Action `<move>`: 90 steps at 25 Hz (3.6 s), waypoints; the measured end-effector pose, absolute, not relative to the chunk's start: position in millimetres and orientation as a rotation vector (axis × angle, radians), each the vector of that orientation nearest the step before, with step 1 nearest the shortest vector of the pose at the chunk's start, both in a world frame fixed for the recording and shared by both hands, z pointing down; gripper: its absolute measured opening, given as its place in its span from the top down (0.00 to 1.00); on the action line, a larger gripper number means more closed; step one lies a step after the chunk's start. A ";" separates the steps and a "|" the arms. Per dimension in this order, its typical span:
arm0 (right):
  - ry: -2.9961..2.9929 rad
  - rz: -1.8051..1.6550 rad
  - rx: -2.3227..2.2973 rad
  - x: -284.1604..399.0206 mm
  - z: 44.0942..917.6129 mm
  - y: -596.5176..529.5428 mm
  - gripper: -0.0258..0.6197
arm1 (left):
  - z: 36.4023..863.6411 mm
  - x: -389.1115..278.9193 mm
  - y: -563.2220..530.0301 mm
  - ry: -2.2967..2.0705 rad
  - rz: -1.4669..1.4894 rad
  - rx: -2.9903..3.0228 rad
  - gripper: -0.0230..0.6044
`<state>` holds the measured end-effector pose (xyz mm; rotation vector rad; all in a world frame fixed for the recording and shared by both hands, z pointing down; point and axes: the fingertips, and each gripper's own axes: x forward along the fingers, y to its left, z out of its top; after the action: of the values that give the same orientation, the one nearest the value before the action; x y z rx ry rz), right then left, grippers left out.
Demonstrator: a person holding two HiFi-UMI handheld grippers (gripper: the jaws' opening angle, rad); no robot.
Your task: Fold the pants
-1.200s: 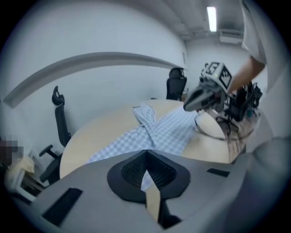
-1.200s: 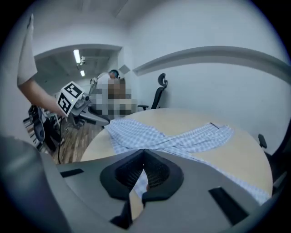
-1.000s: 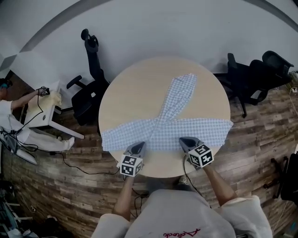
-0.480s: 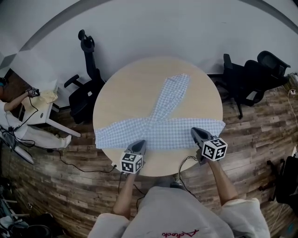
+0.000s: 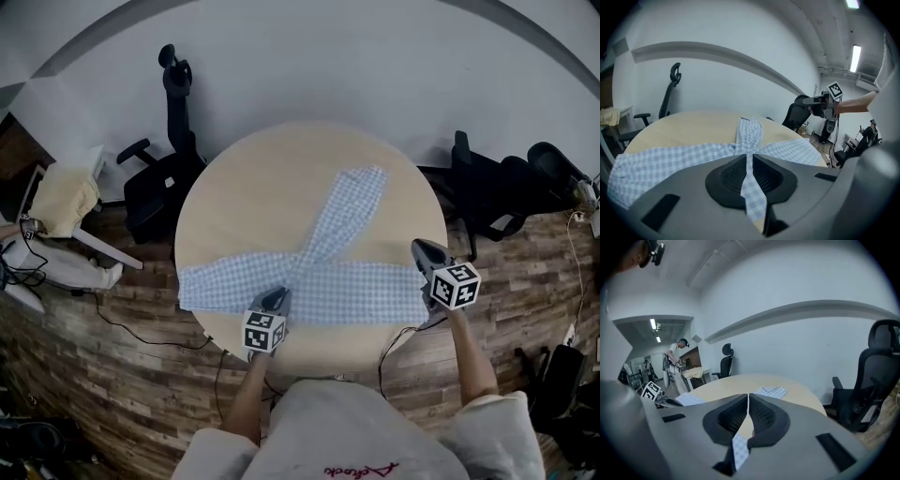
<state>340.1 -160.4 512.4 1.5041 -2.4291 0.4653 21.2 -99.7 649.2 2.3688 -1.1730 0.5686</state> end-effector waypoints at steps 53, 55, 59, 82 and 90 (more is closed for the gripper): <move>-2.068 -0.013 0.673 287.2 734.7 -503.4 0.87 | 730.5 7.5 -169.3 -1.432 0.718 1.857 0.75; -2.069 -0.015 0.672 289.4 735.7 -504.6 0.90 | 731.8 9.2 -170.2 -1.423 0.719 1.855 0.75; -2.106 0.005 0.721 289.5 723.0 -510.0 0.91 | 733.6 10.1 -171.4 -1.407 0.730 1.870 0.75; -2.139 -0.037 0.861 334.4 649.3 -491.1 0.91 | 738.0 28.8 -147.7 -1.232 0.910 1.952 0.84; -2.153 -0.057 0.884 351.3 630.6 -480.3 0.91 | 729.4 23.6 -144.9 -1.264 0.907 1.961 0.89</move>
<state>351.3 -480.3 630.6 0.8837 -2.1525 -0.0569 23.6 -144.9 729.4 1.9606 -1.2638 0.9069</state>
